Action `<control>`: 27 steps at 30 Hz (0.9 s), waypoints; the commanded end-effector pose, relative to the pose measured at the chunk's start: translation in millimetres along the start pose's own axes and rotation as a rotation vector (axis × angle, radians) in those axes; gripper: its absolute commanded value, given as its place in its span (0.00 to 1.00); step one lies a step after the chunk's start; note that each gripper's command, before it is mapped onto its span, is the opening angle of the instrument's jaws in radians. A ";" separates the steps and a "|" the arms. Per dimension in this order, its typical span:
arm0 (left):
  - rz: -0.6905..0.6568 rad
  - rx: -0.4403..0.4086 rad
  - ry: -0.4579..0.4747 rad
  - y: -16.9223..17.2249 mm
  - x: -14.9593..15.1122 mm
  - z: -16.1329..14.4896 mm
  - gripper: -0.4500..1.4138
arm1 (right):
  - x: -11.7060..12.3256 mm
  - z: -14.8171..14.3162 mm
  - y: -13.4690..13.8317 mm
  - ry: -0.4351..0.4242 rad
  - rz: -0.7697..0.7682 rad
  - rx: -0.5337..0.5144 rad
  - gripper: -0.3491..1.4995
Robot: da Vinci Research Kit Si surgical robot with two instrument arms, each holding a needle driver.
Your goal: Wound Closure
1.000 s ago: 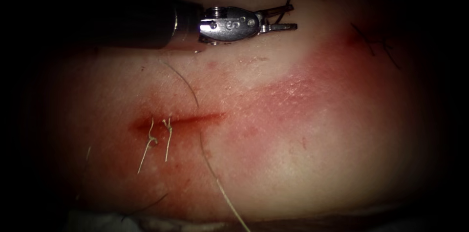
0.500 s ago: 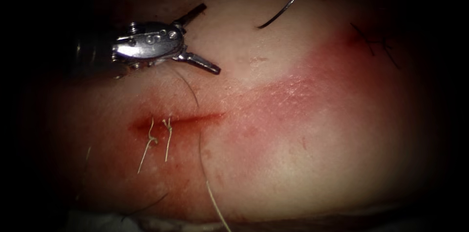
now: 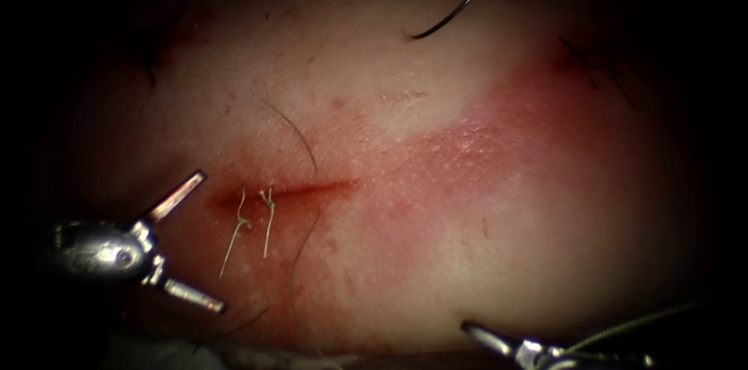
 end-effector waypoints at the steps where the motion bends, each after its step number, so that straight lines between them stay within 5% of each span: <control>1: -0.002 -0.002 -0.002 0.5 -0.5 0.6 0.90 | -0.9 1.1 -0.2 0.004 0.000 0.006 0.99; 5: 0.051 -0.042 -0.049 6.4 -3.3 1.5 0.89 | -1.8 1.5 1.7 -0.004 0.003 -0.011 0.99; 9: 0.085 -0.027 -0.077 10.1 -5.4 5.9 0.89 | -1.3 1.6 2.3 -0.006 0.010 -0.011 0.99; 17: 0.078 0.161 -0.209 7.0 -3.0 11.2 0.87 | -0.9 2.0 2.4 -0.010 0.001 -0.011 0.99; 27: 0.227 0.193 -0.315 9.1 -2.1 14.0 0.82 | -0.7 2.6 2.4 -0.009 0.003 -0.017 0.99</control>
